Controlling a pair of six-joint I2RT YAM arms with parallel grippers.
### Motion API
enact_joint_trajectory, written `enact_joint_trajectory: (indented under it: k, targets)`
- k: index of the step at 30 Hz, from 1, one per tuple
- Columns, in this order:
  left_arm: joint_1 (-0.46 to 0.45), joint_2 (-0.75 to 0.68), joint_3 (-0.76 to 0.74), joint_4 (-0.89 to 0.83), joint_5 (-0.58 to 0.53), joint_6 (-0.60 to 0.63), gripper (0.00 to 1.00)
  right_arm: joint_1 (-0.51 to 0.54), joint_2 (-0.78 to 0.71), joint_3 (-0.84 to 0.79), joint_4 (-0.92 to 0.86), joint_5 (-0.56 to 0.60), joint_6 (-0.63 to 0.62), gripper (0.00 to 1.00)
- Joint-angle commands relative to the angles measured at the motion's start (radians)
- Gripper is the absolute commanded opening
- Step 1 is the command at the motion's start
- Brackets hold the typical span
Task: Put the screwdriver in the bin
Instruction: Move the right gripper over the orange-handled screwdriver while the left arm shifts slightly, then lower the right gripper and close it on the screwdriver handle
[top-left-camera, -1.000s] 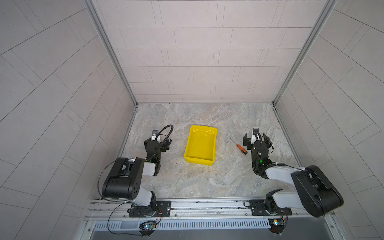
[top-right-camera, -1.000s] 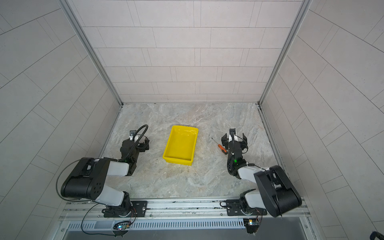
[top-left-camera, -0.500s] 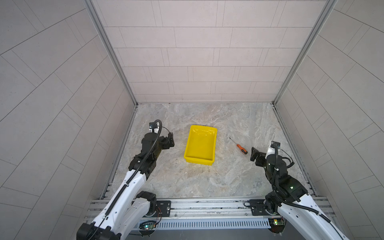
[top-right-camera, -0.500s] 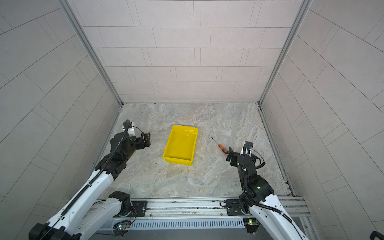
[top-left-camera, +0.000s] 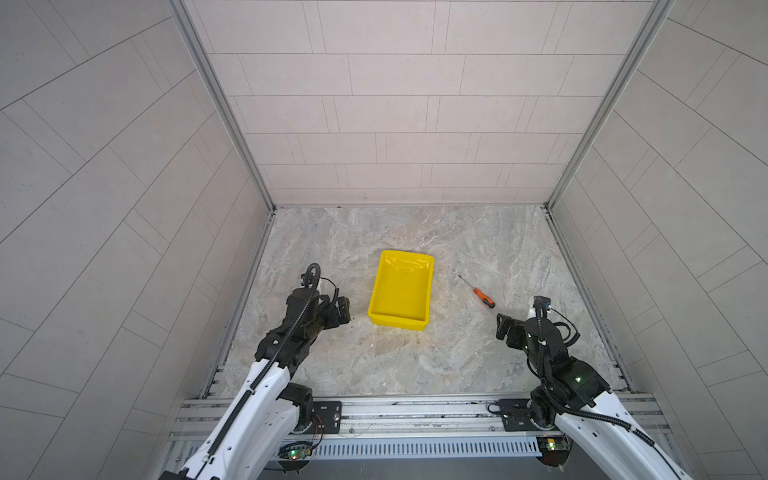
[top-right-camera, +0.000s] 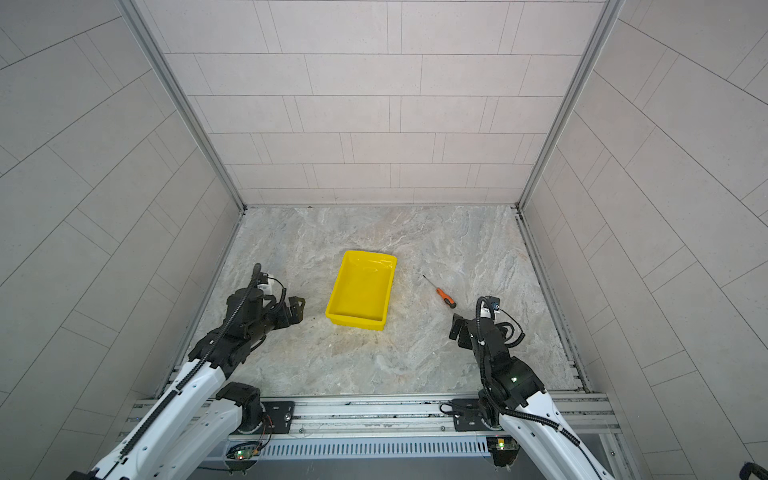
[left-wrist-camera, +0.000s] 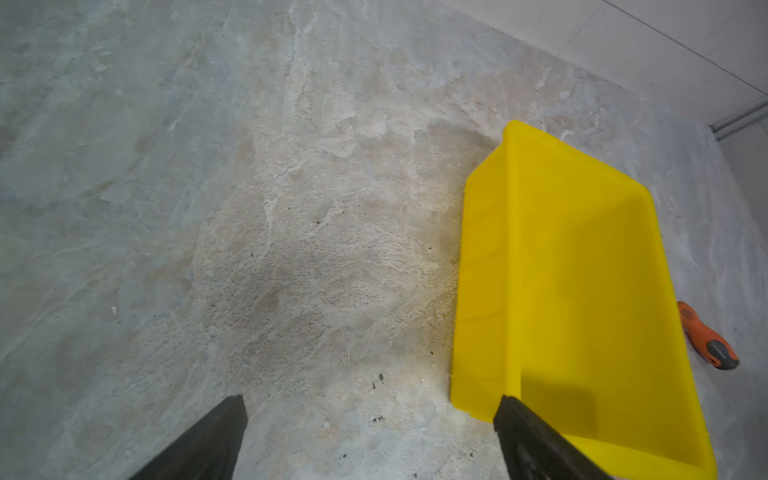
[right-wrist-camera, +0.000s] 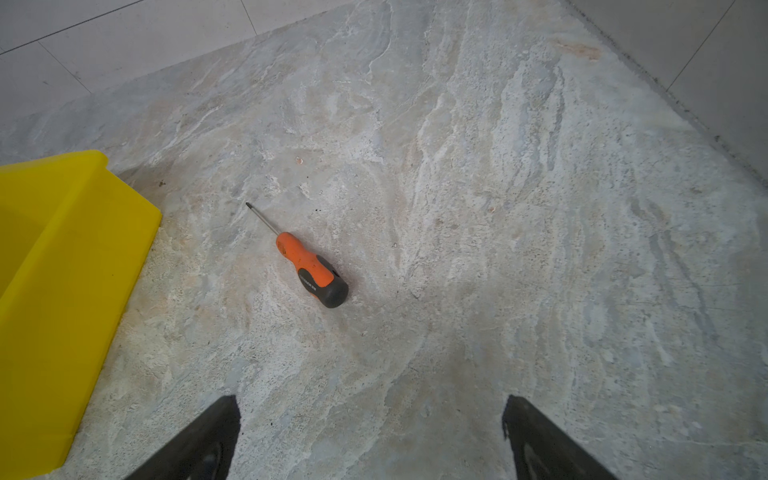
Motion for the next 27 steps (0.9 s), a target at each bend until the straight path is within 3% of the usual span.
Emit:
enact_joint_trajectory:
  k: [1,6,11,13,16,22,27]
  targets:
    - [0.003,0.007,0.023,-0.093,-0.121,-0.065,1.00,0.007,0.074,0.017,0.036,-0.017,0.004,0.99]
    - [0.005,-0.018,0.033,-0.147,-0.190,-0.090,1.00,0.005,0.358,0.123,0.090,0.018,-0.039,1.00]
    - [0.006,-0.110,0.007,-0.259,-0.371,-0.212,1.00,-0.002,0.684,0.366,0.057,0.081,-0.098,0.99]
    - [0.009,-0.153,-0.014,-0.260,-0.380,-0.225,1.00,-0.023,0.775,0.446,0.048,0.039,-0.112,0.99]
    - [0.009,-0.187,-0.032,-0.251,-0.373,-0.227,1.00,-0.052,0.876,0.525,0.047,-0.113,-0.142,0.99]
    - [0.009,-0.202,-0.051,-0.260,-0.422,-0.268,1.00,-0.125,0.990,0.600,0.002,-0.282,-0.150,0.81]
    - [0.009,-0.215,-0.059,-0.253,-0.400,-0.263,1.00,-0.143,1.057,0.620,-0.030,-0.172,-0.200,0.69]
